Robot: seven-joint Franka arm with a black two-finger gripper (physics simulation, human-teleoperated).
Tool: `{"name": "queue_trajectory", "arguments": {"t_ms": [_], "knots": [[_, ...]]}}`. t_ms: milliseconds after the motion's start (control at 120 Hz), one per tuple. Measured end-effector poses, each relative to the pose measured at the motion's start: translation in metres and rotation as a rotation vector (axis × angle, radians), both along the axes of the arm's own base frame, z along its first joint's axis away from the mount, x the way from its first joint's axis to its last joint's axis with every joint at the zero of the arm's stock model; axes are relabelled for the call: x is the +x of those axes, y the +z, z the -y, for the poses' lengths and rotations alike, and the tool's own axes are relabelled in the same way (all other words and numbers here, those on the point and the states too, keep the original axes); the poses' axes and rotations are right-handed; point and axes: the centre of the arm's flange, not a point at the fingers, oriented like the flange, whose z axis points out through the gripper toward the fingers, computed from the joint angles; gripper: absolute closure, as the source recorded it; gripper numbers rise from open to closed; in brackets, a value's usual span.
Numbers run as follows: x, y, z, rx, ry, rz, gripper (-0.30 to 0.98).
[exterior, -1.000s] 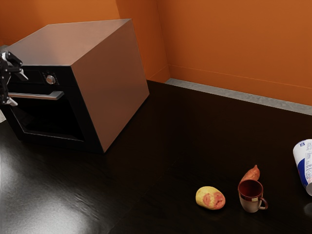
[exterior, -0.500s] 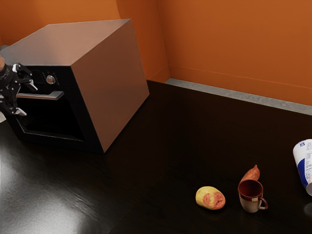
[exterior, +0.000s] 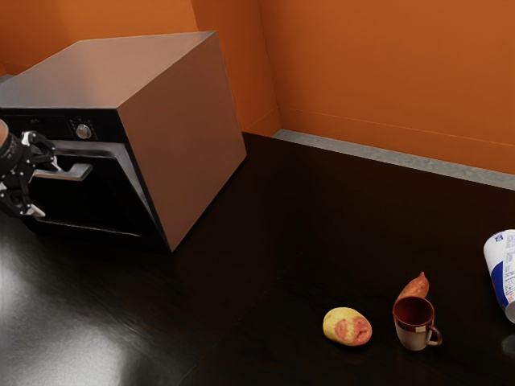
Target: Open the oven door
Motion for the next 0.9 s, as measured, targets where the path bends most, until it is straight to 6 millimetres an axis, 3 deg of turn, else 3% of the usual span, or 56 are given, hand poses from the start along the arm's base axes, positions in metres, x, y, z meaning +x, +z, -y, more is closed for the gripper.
{"name": "queue_trajectory", "arguments": {"t_ms": [183, 375, 425, 450, 475, 567, 642, 683, 733, 792, 900], "knots": [[-0.047, -0.017, 0.024, -0.015, 0.014, 0.017, 0.00], [-0.147, -0.010, 0.059, 0.021, 0.092, 0.114, 0.00], [-0.156, -0.004, 0.063, 0.034, 0.103, 0.132, 0.00], [-0.149, 0.003, 0.070, 0.042, 0.086, 0.137, 0.00], [-0.129, 0.021, 0.085, 0.054, 0.043, 0.147, 0.00], [-0.031, 0.136, 0.173, 0.071, -0.136, 0.182, 0.00], [0.029, 0.170, 0.246, 0.001, -0.231, 0.128, 0.00], [0.055, 0.168, 0.281, -0.045, -0.264, 0.067, 0.00], [0.073, 0.144, 0.312, -0.097, -0.274, -0.037, 0.00], [0.086, 0.111, 0.325, -0.141, -0.233, -0.149, 0.00], [0.089, 0.084, 0.335, -0.184, -0.139, -0.262, 0.00]]}}
